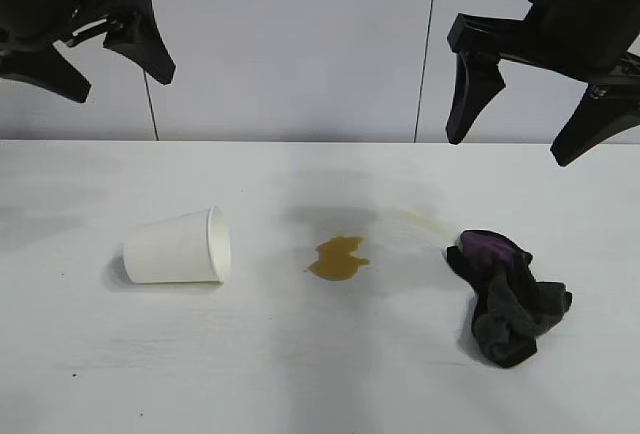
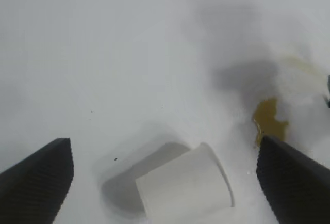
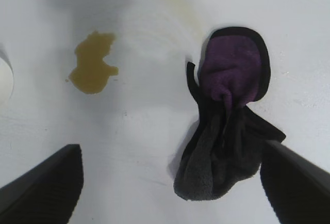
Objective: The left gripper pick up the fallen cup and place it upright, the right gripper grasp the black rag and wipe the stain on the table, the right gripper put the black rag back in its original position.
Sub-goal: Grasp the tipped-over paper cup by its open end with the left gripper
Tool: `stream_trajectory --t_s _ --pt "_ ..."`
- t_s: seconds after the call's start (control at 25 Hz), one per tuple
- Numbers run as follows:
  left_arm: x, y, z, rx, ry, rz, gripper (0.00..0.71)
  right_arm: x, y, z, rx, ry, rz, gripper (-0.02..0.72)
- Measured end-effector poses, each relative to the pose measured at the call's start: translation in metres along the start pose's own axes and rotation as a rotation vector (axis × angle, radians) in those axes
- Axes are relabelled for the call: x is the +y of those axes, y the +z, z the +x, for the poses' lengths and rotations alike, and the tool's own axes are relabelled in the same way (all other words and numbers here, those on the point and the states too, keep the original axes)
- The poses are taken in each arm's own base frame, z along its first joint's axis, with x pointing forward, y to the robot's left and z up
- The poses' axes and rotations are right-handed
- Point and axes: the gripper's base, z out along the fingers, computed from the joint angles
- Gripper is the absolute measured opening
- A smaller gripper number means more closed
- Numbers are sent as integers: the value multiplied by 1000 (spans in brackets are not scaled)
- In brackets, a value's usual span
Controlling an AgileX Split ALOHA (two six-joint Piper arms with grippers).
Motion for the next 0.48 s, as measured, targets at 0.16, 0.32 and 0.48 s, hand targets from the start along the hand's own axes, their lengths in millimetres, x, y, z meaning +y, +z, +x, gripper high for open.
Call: stream_trajectory --t_s 0.16,0.32,0.48 --pt "-26 10 7 154 402 92 695 0 0 0 0 -1 0 641" --pt "-44 24 2 149 578 51 695 0 0 0 0 -3 0 641" --pt "-53 46 2 174 677 15 695 0 0 0 0 -3 0 641"
